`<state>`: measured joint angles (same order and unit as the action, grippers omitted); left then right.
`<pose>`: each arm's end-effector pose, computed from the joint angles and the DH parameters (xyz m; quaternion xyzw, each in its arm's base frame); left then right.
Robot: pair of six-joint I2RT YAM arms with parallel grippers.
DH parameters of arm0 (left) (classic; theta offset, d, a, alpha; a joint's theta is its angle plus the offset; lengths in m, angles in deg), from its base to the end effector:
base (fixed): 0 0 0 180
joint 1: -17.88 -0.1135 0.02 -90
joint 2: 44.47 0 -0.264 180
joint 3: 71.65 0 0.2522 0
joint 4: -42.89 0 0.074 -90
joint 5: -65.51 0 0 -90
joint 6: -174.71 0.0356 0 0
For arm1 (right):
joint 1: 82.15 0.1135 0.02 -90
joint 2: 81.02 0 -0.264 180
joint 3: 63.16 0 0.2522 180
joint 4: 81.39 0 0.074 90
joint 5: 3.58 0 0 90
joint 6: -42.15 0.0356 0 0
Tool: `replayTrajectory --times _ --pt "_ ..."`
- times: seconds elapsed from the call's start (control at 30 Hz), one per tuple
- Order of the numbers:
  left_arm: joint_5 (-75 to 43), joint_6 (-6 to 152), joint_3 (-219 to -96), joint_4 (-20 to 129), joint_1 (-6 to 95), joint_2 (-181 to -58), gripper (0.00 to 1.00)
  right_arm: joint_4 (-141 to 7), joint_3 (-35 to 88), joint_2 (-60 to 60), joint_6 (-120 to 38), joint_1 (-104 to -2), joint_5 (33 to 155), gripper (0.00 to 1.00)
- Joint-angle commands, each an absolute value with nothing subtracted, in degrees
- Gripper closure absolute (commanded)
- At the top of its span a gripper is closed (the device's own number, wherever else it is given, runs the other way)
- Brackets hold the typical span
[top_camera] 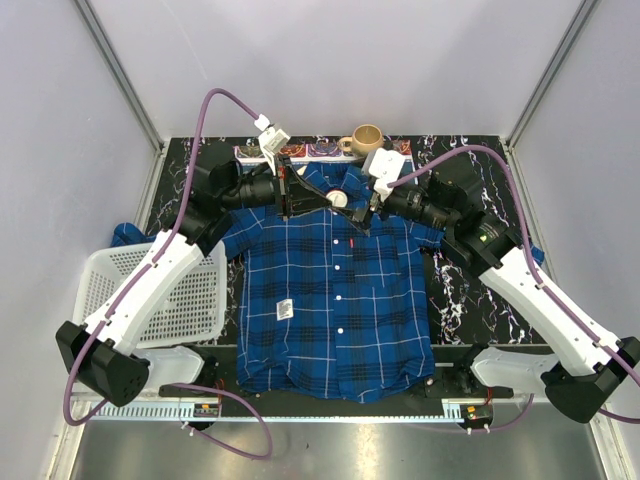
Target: Pin the brooch onto the clothing
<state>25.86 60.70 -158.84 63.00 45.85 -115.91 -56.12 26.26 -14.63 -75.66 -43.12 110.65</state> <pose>0.2301 -0.1533 0.4249 0.3119 0.6534 -0.5500 0.4162 0.1871 0.1705 0.4499 -0.5096 0.5081 0.2168 0.6597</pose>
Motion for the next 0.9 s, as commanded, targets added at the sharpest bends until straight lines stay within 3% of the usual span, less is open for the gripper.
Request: replayTrajectory --times 0.0,0.5,0.73,0.87 --pt "25.87 59.75 -159.33 61.57 45.83 -114.96 1.0 -59.98 26.54 -15.63 -77.03 -42.51 107.96 0.03" --pt "26.4 60.36 -157.92 61.66 45.75 -115.92 1.0 -59.02 27.6 -16.95 -78.08 -42.51 103.39 0.02" --pt "26.58 59.22 -158.97 61.22 45.75 -116.62 1.0 -50.85 27.94 -16.6 -80.54 -42.33 115.77 0.0" --pt "26.84 59.13 -158.98 61.48 45.75 -116.27 1.0 -47.85 29.7 -15.02 -82.91 -41.81 115.43 0.0"
